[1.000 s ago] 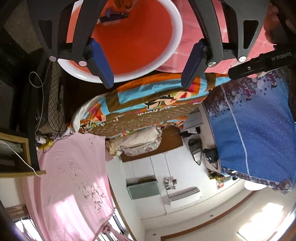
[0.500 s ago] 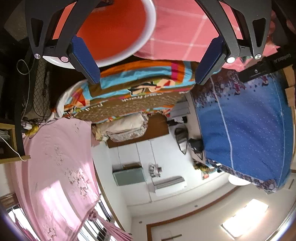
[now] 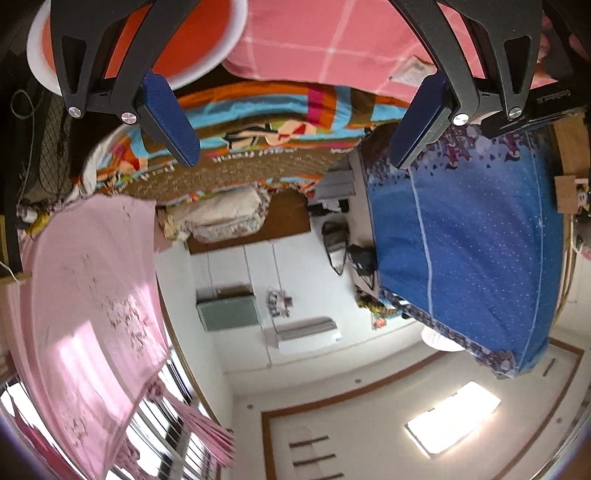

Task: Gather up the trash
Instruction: 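Bring both tools back from the bucket to the bedspread, then grasp the green-blue wrapper with the left tool while the right tool grasps the white packet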

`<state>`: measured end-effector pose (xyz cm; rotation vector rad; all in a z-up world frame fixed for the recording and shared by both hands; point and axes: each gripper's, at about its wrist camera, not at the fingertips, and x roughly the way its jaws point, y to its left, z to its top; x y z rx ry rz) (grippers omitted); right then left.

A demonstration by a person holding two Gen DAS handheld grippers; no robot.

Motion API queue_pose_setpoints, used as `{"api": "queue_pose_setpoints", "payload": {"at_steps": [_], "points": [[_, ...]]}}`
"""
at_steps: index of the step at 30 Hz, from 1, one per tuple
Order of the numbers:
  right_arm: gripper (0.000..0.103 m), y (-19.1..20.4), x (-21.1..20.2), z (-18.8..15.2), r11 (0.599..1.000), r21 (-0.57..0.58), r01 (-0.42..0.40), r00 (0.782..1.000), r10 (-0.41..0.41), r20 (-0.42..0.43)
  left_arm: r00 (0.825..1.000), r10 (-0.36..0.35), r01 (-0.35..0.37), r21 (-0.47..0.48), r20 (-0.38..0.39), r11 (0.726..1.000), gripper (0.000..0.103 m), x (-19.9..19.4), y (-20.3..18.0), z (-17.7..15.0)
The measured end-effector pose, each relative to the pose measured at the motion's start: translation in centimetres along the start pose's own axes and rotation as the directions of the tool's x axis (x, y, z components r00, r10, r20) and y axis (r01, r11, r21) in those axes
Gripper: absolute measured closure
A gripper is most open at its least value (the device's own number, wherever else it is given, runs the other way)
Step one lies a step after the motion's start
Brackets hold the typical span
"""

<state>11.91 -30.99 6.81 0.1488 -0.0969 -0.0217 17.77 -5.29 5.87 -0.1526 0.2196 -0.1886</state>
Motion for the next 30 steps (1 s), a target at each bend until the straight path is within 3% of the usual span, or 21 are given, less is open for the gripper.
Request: {"api": "queue_pose_setpoints", "payload": {"at_steps": [5,10,20,26,28,30], "points": [[0.0,2.6,0.7,-0.3,0.998,-0.05,-0.043,0.999,0.045,0.031,0.998,0.053,-0.055,0.061,0.043,0.997,0.0,-0.4,2.3,-0.1],[0.0,4.6,2.3,-1.2,0.993,-0.073,-0.091,0.996,0.092,0.006,0.995,0.086,-0.092,0.106,0.058,0.99,0.0,-0.2,4.7,-0.1],[0.0,8.2,5.0,-3.2,0.979,-0.107,-0.174,0.983,0.167,-0.073,0.99,0.135,-0.137,0.063,0.036,0.989,0.0,1.9,9.6,0.8],[0.0,10.6,7.6,-4.2,0.964,-0.144,-0.223,0.964,0.196,-0.182,0.987,0.152,-0.15,0.059,-0.045,0.987,0.0,4.0,11.5,0.8],[0.0,11.3,9.1,-4.5,0.958,-0.153,-0.242,0.947,0.2,-0.251,0.983,0.158,-0.153,0.055,-0.096,0.987,0.0,4.8,11.9,0.4],[0.0,12.4,11.4,-5.1,0.951,-0.171,-0.256,0.916,0.183,-0.357,0.978,0.156,-0.15,0.05,-0.141,0.987,0.0,5.5,12.4,-0.1]]}}
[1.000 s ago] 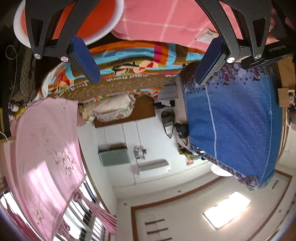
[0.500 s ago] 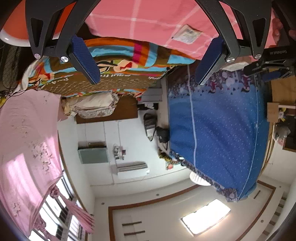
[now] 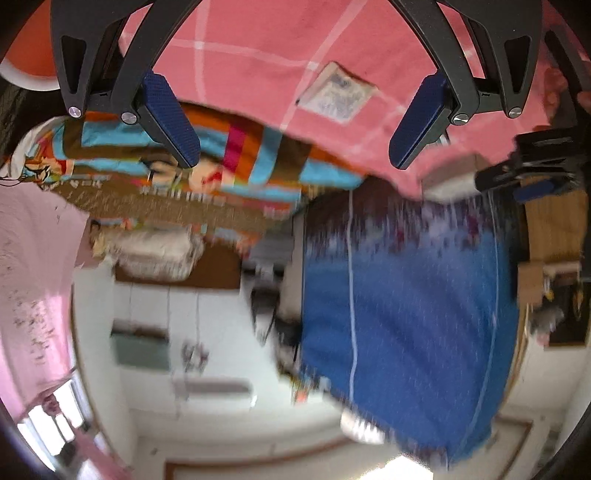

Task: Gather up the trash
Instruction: 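Grasp the green-blue wrapper with the left tool while the right tool grasps the white packet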

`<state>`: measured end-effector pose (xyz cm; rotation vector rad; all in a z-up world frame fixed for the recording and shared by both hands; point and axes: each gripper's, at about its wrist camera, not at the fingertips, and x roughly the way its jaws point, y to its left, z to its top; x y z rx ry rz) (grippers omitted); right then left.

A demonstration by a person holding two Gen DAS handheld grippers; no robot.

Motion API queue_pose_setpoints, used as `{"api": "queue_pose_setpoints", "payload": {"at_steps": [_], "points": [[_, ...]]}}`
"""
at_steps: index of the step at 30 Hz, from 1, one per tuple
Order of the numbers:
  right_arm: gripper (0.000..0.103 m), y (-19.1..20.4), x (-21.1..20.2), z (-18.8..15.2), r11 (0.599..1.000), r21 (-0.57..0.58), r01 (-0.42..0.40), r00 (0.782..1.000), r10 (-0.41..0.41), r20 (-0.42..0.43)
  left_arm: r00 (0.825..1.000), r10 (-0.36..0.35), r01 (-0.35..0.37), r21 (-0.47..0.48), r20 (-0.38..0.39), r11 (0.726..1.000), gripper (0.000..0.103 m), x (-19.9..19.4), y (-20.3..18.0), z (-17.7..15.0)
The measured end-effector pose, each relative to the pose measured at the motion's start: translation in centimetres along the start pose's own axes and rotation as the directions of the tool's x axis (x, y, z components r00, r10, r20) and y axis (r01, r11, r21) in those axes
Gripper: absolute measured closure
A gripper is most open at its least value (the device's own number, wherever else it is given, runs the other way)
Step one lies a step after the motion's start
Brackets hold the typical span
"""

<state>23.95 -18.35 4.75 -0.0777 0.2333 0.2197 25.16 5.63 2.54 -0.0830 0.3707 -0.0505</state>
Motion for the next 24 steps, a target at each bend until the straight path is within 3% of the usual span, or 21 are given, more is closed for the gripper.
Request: {"api": "queue_pose_setpoints", "payload": {"at_steps": [3,7,12,17,21,24], "points": [[0.0,0.3,3.1,-0.4,0.999,0.011,-0.03,0.991,0.031,-0.132,0.996,-0.024,0.022,-0.024,-0.087,0.999,0.003,1.4,0.4,-0.3],[0.0,0.7,5.4,-0.9,0.998,0.024,-0.06,0.968,0.064,-0.243,0.984,-0.064,0.057,-0.044,-0.168,0.997,0.013,3.0,0.5,-0.4],[0.003,0.8,7.9,-2.0,0.995,0.05,-0.086,0.921,0.099,-0.376,0.958,-0.118,0.101,-0.075,-0.263,0.992,0.029,4.8,0.5,-0.8],[0.005,0.8,8.8,-2.3,0.99,0.084,-0.11,0.898,0.136,-0.419,0.937,-0.148,0.117,-0.115,-0.316,0.986,0.038,6.2,0.6,-1.0],[0.006,1.3,9.6,-2.7,0.988,0.086,-0.129,0.876,0.154,-0.458,0.921,-0.141,0.117,-0.086,-0.362,0.989,0.043,7.4,-0.3,-1.0],[0.013,1.7,10.2,-2.9,0.986,0.082,-0.145,0.859,0.166,-0.484,0.912,-0.13,0.116,-0.062,-0.389,0.991,0.045,7.9,-0.8,-1.1]]}}
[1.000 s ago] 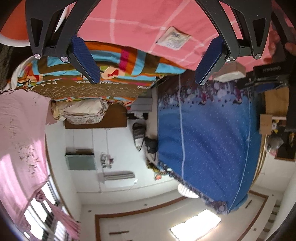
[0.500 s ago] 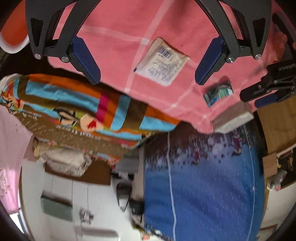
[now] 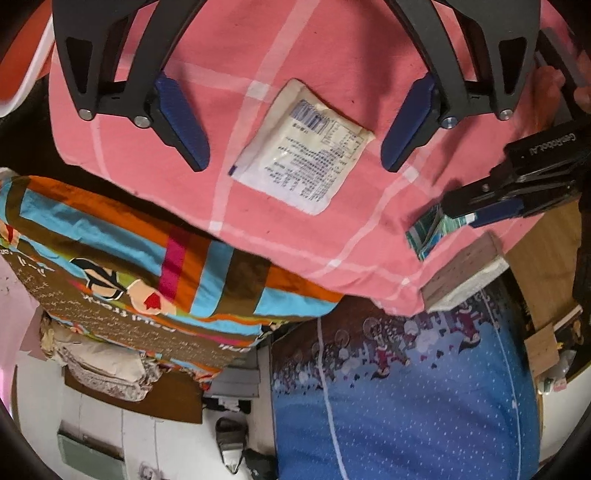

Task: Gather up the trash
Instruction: 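Grasp the green-blue wrapper with the left tool while the right tool grasps the white packet, then carry the wrapper and white packet in both tools over the orange bucket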

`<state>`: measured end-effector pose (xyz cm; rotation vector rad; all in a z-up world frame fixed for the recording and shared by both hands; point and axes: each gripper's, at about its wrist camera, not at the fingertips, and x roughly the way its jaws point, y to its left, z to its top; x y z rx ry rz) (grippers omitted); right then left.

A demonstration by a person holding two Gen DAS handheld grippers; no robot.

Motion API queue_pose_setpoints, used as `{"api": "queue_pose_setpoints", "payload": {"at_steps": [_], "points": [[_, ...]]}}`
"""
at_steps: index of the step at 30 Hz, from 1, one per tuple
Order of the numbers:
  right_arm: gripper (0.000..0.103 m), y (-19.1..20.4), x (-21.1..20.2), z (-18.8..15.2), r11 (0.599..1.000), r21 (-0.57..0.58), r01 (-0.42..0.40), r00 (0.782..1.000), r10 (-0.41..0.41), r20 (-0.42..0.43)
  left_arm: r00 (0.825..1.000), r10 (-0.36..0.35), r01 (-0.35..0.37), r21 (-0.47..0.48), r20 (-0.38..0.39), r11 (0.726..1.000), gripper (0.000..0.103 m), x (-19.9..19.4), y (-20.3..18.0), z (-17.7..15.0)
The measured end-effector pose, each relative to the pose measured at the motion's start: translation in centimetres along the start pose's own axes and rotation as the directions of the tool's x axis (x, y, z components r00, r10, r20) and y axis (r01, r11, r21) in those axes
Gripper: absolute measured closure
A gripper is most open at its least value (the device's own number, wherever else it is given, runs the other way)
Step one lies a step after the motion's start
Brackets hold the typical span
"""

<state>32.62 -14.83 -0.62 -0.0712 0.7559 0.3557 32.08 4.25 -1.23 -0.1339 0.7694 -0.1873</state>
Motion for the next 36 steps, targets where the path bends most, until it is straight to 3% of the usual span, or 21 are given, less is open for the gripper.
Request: {"api": "queue_pose_setpoints", "payload": {"at_steps": [4,6,12,15,22,26,36], "points": [[0.021,0.3,0.7,-0.1,1.0,-0.016,-0.009,1.0,0.008,-0.029,0.999,0.025,-0.024,0.023,-0.026,0.999,0.052,0.6,-0.2,0.2],[0.022,0.4,0.7,-0.1,1.0,-0.022,-0.012,0.999,0.011,-0.033,0.999,0.039,-0.038,0.033,-0.031,0.999,0.062,0.8,-0.2,0.4],[0.028,0.7,0.9,-0.2,0.999,-0.037,-0.023,0.999,0.021,-0.043,0.999,0.034,-0.034,0.028,-0.02,0.999,0.068,0.6,0.1,0.4],[0.039,0.8,0.8,-0.2,0.999,-0.045,-0.025,0.999,0.024,-0.039,0.999,0.036,-0.036,0.03,-0.011,0.999,0.071,0.3,0.0,0.4],[0.045,1.3,0.8,-0.5,0.997,-0.074,-0.026,0.999,0.023,-0.043,1.0,0.026,-0.026,0.027,-0.005,0.999,0.073,-0.3,0.0,-0.2],[0.053,1.7,0.5,-0.7,0.995,-0.099,-0.031,0.999,0.027,-0.04,1.0,0.009,-0.009,0.018,0.003,1.0,0.075,-1.0,-0.1,-0.7],[0.057,2.1,-1.2,-1.1,0.992,-0.125,-0.014,0.999,0.02,0.045,0.997,-0.029,0.031,-0.022,0.074,0.999,0.077,-3.7,-0.8,-2.6]]}}
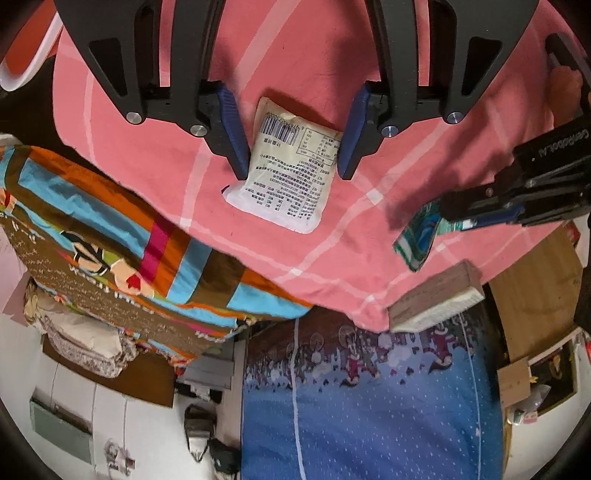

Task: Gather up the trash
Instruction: 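Carry the wrapper and white packet in both tools over the orange bucket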

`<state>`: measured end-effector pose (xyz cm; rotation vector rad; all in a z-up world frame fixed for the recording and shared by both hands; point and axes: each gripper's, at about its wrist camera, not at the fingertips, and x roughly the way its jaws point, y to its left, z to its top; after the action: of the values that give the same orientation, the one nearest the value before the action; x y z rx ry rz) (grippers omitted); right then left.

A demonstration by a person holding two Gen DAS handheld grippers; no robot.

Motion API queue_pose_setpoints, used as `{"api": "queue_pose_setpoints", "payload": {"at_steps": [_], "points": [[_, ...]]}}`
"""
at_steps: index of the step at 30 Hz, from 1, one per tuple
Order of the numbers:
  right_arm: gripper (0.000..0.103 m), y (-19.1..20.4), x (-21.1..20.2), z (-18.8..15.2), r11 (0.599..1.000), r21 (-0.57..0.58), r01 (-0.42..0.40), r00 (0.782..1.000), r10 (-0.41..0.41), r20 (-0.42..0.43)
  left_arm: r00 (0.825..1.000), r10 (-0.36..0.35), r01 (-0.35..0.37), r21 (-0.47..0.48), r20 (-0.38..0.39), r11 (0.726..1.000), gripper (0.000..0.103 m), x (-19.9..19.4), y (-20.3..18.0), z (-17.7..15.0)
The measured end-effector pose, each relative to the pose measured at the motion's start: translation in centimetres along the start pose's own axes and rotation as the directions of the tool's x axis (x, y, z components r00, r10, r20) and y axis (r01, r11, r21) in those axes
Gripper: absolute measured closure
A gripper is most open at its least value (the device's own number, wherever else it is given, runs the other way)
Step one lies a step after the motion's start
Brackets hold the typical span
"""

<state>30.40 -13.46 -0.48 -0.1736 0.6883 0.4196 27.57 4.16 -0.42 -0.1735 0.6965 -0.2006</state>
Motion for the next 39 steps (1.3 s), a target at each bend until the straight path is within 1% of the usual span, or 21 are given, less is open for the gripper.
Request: {"api": "queue_pose_setpoints", "payload": {"at_steps": [5,9,13,19,23,30,35,39], "points": [[0.058,-0.3,-2.2,-0.2,1.0,0.015,0.013,0.994,-0.015,0.11,0.999,-0.014,0.014,0.017,0.029,1.0,0.078,-0.5,-0.9,-0.3],[0.058,-0.7,-4.1,-0.6,0.999,0.039,0.005,0.979,-0.013,0.205,0.998,-0.026,0.025,0.022,0.053,0.999,0.078,-0.9,-1.4,-0.5],[0.058,-0.8,-5.4,-0.8,0.999,0.046,0.013,0.965,-0.024,0.261,0.995,-0.036,0.033,0.027,0.094,0.999,0.078,-1.6,-2.0,-0.7],[0.058,-0.5,-7.5,-1.5,0.999,0.043,0.031,0.934,-0.044,0.355,0.988,-0.036,0.03,0.043,0.152,0.999,0.078,-2.8,-2.9,-1.0],[0.058,-1.0,-8.7,-2.1,0.998,0.066,0.024,0.916,-0.048,0.398,0.983,-0.039,0.031,0.049,0.177,0.998,0.078,-3.2,-3.5,-1.2],[0.058,-2.2,-10.1,-3.0,0.993,0.121,0.002,0.895,-0.056,0.442,0.971,-0.054,0.039,0.069,0.232,0.997,0.078,-4.2,-4.5,-1.5],[0.058,-2.3,-11.2,-3.7,0.992,0.127,0.016,0.884,-0.073,0.461,0.96,-0.075,0.049,0.103,0.268,0.993,0.078,-5.0,-5.7,-2.0],[0.058,-2.4,-12.1,-4.4,0.991,0.125,0.04,0.873,-0.095,0.478,0.948,-0.105,0.07,0.127,0.3,0.99,0.078,-5.8,-6.7,-2.3]]}}
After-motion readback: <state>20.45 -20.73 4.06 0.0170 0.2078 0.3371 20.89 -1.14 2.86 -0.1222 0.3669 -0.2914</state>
